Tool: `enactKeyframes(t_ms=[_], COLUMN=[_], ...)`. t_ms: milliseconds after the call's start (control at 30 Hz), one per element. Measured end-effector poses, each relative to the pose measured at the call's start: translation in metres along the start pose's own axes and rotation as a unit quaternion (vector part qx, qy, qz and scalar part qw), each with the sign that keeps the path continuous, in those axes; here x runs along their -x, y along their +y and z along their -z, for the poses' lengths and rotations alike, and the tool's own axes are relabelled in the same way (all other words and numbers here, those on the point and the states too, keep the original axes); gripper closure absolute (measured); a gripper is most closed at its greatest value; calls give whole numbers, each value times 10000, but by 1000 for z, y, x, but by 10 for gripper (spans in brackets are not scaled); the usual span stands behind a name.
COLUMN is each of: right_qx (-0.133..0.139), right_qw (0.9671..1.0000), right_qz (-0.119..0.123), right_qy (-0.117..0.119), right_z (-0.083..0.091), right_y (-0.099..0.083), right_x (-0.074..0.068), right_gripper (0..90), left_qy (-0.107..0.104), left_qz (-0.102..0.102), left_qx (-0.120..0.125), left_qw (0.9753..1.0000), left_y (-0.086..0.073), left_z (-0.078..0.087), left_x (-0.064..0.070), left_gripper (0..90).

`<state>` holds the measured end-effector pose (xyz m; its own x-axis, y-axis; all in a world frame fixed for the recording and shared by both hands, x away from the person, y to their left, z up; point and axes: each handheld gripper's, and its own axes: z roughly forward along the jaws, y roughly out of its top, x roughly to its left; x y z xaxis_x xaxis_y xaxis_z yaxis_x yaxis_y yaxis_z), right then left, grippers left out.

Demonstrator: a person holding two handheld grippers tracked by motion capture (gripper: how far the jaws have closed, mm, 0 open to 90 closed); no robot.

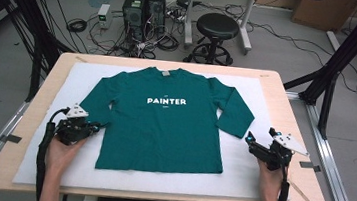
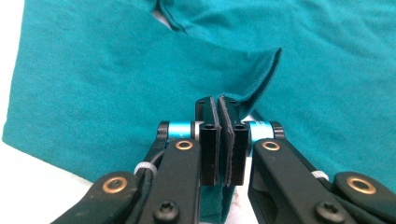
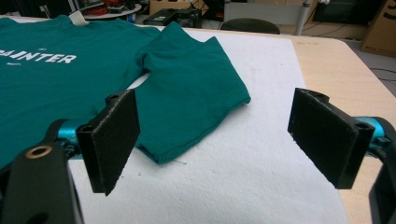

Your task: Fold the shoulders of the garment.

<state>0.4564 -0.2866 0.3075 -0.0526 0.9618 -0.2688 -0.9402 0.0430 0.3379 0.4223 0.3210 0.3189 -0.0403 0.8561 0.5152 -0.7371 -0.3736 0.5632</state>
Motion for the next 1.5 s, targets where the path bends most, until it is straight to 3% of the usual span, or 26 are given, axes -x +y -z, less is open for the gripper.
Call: enactKeyframes(t_ms=[167,467,667,833,1100,1200,1400,1500], right_qx=[0,7,7,-10,1,-2,-8,-9], right_qw=[10000,10000,10000,10000,10000,10000,10000,10000], right_qz=[-7,-11,-21,-41,-36,-48,-41,-32], right_qy=[-12,-26,-41,-38,-26,-26,-35,-39], right_z=[0,0,0,0,0,0,0,0], right_y=[0,0,0,0,0,0,0,0], right_x=[0,0,0,0,0,0,0,0], right_gripper=[170,170,170,170,170,170,170,170], left_qy=[-52,-55,-189,-134,-476,-499,-621,-613], left_qz=[124,51,136,18,90,-58,-155,-212], left_qx=[312,383,576,533,609,565,576,710], left_qw=[9994,9992,9981,9985,9970,9971,9963,9954], left_y=[6,30,47,64,77,81,88,93], left_z=[5,3,-2,-12,-31,-37,-51,-51], left_x=[2,18,26,38,59,71,87,95], left_gripper=[870,871,871,871,870,870,870,870])
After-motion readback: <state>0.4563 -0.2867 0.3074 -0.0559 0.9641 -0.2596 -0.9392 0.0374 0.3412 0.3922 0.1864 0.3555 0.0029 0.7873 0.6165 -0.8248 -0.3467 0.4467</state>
